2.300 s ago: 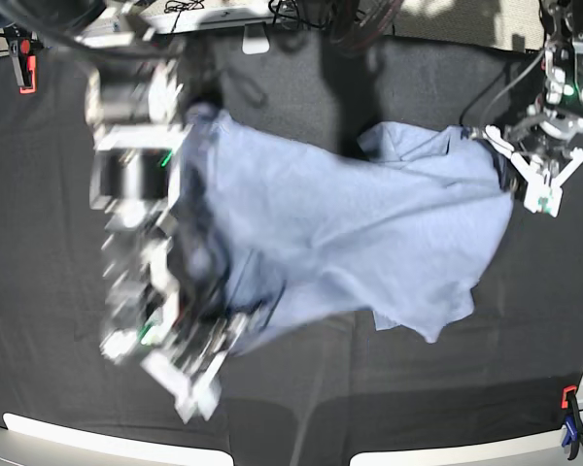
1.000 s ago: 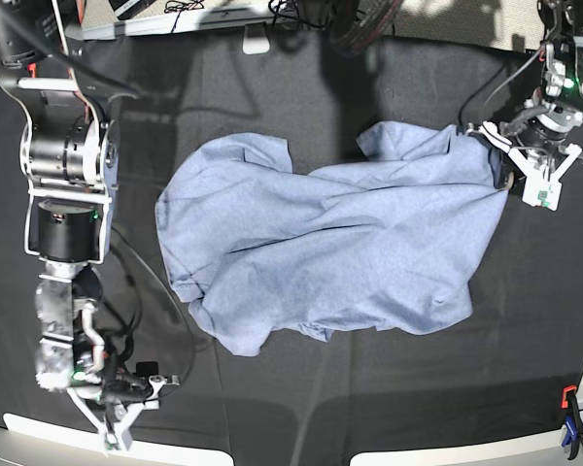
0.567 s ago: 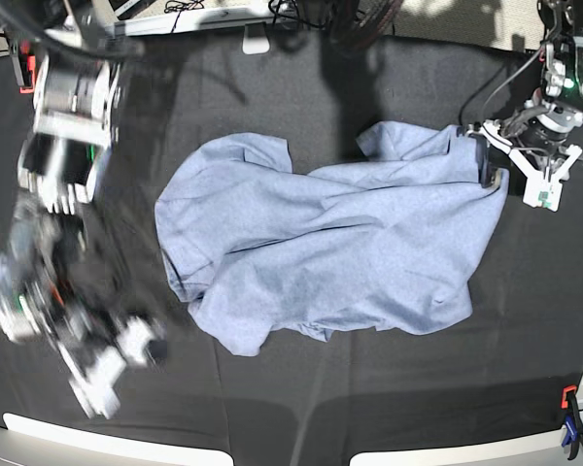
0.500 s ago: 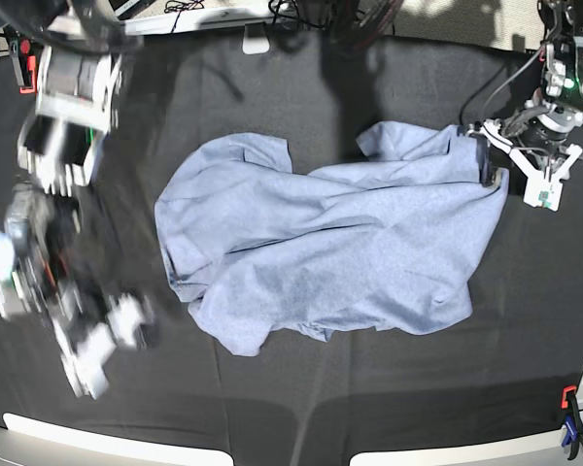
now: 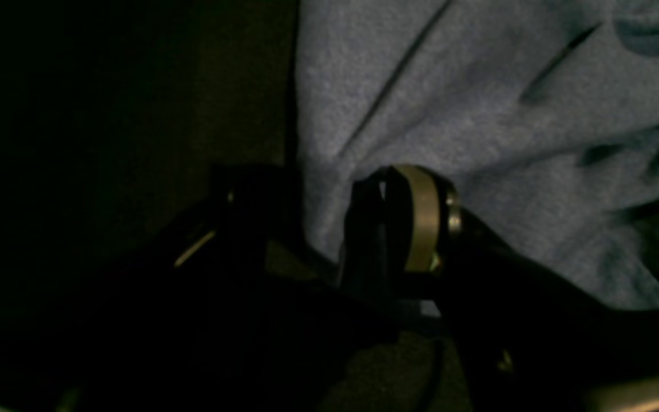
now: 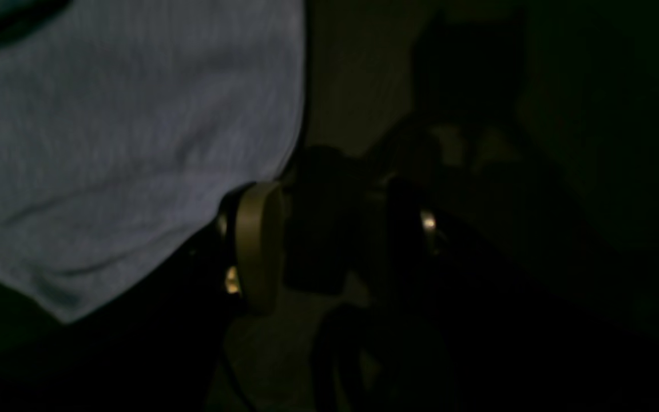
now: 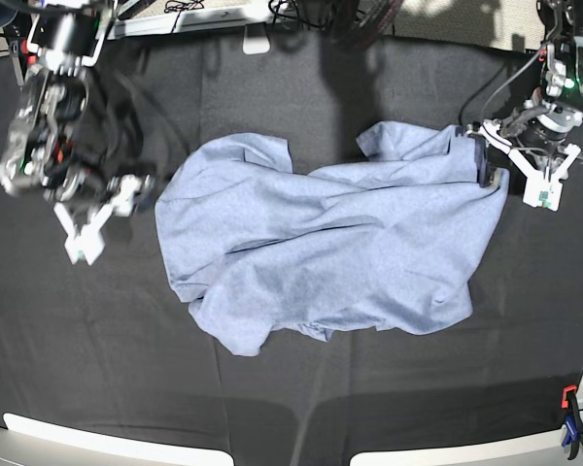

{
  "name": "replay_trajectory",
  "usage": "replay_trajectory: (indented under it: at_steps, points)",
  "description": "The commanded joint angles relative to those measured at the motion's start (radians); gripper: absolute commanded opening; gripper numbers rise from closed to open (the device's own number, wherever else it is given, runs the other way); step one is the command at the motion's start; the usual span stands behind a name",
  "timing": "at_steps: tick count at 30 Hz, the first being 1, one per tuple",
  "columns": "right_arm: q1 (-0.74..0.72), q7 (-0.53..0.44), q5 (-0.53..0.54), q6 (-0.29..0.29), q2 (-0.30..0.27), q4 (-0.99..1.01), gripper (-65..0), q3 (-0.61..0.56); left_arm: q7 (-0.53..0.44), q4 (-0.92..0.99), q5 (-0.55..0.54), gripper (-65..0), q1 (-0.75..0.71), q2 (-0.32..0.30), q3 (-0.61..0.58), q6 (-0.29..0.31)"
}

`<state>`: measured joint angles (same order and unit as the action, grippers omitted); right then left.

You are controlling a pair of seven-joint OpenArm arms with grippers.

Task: Layout the t-shirt on the table in an organized manner, then fold the t-shirt properly
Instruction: 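Release the hem and raise the right gripper back toward the shirt's corner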

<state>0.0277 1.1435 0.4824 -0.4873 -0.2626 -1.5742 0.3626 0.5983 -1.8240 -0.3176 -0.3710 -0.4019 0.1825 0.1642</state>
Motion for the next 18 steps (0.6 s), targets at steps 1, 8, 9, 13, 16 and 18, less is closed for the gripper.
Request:
replay_trajectory:
  at_steps: [1,8,9,13,16,18]
  points:
    - [-0.002,-0.015,0.035,-0.001,-0.011,-0.022,-36.4,0.005,-0.024,-0.018,-0.005,-35.4,0.008,-0.014,0.006,-0.003]
    - [0.023,-0.015,-0.013,0.063,0.065,-0.02,-36.4,0.004,-0.023,-0.018,-0.005,-35.4,0.008,-0.014,0.006,-0.004]
    - [0.023,-0.017,-0.04,0.065,0.089,-0.02,-36.4,0.004,-0.023,-0.018,-0.005,-35.4,0.008,-0.014,0.006,-0.004]
    - [0.023,-0.031,-0.089,0.065,0.17,-0.02,-36.6,0.004,-0.023,-0.018,-0.005,-35.8,0.008,-0.014,0.006,-0.003]
    - [0.023,-0.048,-0.153,0.065,0.218,-0.02,-37.1,0.004,-0.023,-0.018,-0.005,-35.8,0.008,-0.014,0.006,-0.003]
    - [0.023,-0.071,-0.178,0.065,0.233,-0.02,-43.8,0.004,-0.023,-0.018,0.003,-35.8,0.008,-0.014,0.006,-0.003]
